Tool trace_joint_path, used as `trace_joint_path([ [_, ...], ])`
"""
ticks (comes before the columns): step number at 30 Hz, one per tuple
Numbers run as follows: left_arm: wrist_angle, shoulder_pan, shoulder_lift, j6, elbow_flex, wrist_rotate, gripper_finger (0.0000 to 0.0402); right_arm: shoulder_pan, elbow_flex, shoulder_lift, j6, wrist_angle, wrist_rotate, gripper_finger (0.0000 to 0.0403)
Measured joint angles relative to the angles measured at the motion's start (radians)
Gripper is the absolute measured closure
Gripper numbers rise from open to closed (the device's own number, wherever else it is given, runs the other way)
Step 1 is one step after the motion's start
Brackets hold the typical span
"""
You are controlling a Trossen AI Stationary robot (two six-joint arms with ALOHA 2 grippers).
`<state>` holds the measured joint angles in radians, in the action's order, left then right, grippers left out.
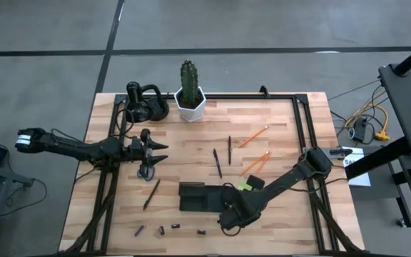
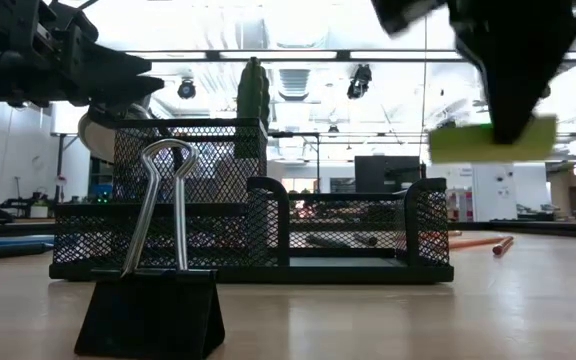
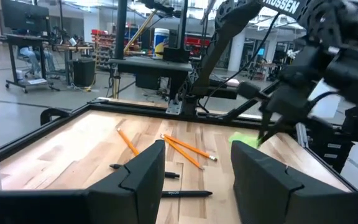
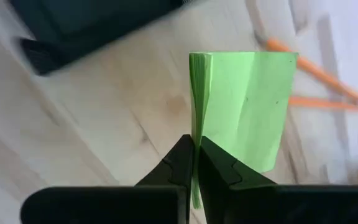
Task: Pick and place office supplies into organizer
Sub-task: Put the sticky note into the desk organizer
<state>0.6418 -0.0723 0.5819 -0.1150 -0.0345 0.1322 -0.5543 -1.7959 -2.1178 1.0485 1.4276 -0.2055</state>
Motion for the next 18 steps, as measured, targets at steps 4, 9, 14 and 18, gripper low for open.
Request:
trace_joint_path([
  [4,0.003,0.0,0.001,0.0,0.0,0.0,0.0232,-0.025,-0.055,0.0,-0.028,-0.003,-0.063,0.0394],
  [9,0.003,0.0,0.0,0.0,0.0,0.0,0.0232,-0.05,-0.104,-0.01,-0.108,-0.023,-0.133,0.0395],
  [14,0.002,0.0,0.0,0.0,0.0,0.0,0.0232,-0.057,-0.109,-0.025,-0.192,-0.078,-0.139,0.0395],
  [18,0.002,0.0,0.0,0.0,0.0,0.0,0.0232,-0.056,-0.109,-0.044,-0.264,-0.081,-0.151,0.0395],
])
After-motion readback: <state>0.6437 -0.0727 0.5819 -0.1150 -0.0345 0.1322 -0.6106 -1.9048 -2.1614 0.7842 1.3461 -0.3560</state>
